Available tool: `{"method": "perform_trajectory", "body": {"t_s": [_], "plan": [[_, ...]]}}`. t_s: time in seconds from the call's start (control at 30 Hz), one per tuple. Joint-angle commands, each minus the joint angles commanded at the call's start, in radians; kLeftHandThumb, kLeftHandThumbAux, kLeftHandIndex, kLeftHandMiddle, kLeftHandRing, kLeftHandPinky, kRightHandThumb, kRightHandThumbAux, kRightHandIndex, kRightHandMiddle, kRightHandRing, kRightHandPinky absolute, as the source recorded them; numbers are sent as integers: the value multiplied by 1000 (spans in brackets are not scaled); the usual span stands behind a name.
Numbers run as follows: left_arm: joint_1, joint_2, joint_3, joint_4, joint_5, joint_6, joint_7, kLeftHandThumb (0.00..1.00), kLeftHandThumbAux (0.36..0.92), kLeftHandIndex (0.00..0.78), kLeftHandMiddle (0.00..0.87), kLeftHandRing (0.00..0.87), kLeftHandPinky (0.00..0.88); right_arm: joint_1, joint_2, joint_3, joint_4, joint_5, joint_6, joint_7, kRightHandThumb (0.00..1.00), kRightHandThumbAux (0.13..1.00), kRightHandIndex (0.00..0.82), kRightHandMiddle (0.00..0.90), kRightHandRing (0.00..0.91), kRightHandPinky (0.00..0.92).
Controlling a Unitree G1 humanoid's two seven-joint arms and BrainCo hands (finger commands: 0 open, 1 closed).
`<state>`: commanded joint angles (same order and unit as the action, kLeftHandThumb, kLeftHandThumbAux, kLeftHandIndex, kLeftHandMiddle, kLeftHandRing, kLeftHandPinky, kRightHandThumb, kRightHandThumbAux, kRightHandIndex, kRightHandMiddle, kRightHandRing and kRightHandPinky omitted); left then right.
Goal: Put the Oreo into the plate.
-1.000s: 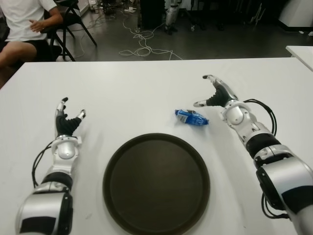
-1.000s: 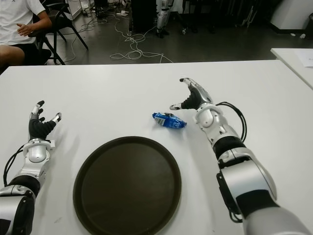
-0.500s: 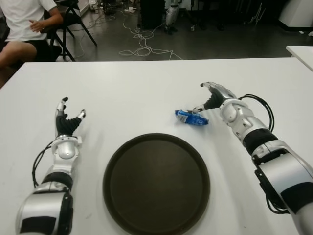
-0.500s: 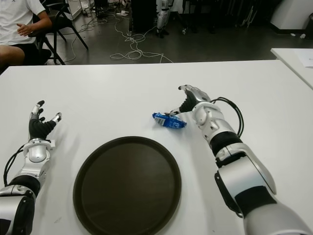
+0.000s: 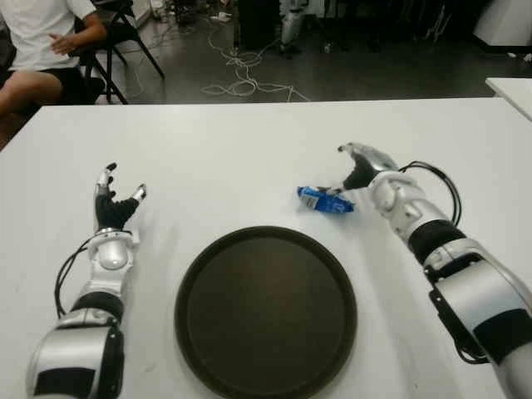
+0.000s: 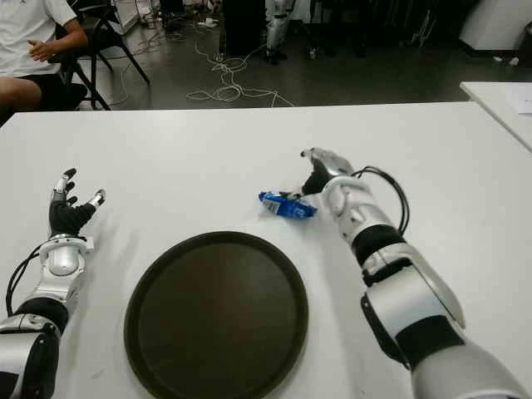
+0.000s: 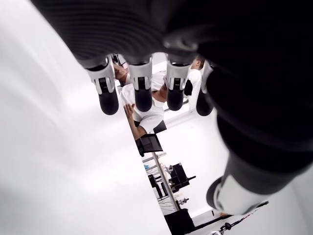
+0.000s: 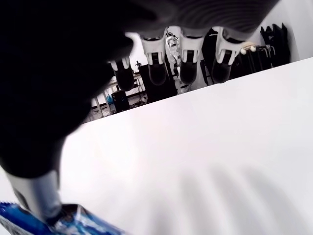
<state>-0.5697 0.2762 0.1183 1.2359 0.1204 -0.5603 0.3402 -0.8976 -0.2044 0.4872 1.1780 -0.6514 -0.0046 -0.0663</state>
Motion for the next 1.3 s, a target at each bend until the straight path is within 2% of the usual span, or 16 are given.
{"method": "perform_trajectory", "body": {"t_s": [0.33,0.47,1.03,1.3], "plan": [[-3,1,0,4,1,12,6,0,744,44,56,32,20,-6,16,4,22,11,15,22,0,700,0,0,0,3],[-3,1,-3,5,5,13,11,0,752,45,53,30,16,-13,0,-4,-30,20,30,60,0,701,0,0,0,5],[-5,2,-2,7,4,22,9,0,784,40,45,23,5,-13,5,-6,9,17,-16,-18,0,647,0,0,0,11],[-8,4,-8,8,10,29,10,0,757,37,41,17,0,-10,-1,-12,-7,23,-17,-15,0,673,0,0,0,22]]}}
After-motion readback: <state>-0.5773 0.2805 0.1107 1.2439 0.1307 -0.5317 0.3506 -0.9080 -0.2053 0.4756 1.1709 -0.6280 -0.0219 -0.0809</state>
